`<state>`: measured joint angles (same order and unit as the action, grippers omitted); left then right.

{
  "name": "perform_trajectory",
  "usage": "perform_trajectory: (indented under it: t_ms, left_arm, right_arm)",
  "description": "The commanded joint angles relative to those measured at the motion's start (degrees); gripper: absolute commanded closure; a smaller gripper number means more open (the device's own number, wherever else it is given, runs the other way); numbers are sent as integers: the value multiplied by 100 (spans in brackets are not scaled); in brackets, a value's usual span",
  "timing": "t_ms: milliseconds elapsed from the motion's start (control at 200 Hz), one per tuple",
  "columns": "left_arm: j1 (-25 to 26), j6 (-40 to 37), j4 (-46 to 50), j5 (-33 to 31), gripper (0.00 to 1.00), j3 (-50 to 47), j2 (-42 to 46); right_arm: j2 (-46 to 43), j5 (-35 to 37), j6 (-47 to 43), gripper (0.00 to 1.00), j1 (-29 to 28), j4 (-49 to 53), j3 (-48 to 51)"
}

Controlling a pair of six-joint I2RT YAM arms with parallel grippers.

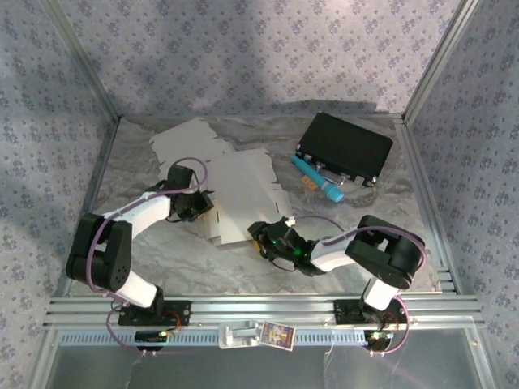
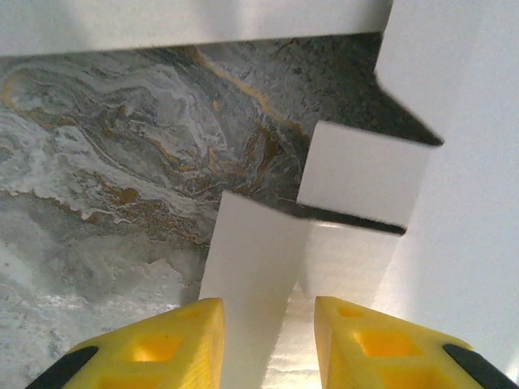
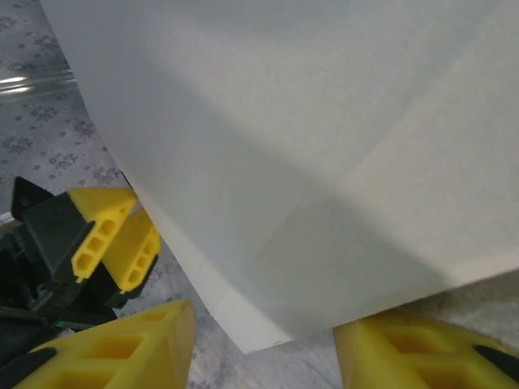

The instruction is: Fold the paper box

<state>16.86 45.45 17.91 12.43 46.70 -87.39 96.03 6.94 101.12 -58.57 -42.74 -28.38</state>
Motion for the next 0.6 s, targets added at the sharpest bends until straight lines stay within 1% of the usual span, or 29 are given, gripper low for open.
perform_trajectory:
  t_ms: [0,85,360,500,555,595]
  left_arm:
    - [69,-135,37,55,66,1,-94]
    - [104,-155,35,31,66,-3,-110]
    - [212,-159,63,71,68,-13,-292]
    - [252,-156,72,84,68,10,-344]
    - [264,-157,80,86,68,32,-349]
    - [273,-164,96,77,68,40,-349]
  right_arm:
    - [121,484,-117,55,-34,-452,35]
    - [181,579,-205,58,-29,-667,-2]
    - [343,808,-518,63,16,-996,-172]
    - [542,812,-532,65,36,-1142,-203]
    - [596,834,-518,73,33,-1183,-203]
    - [597,853,-519,83,34,-1180,-203]
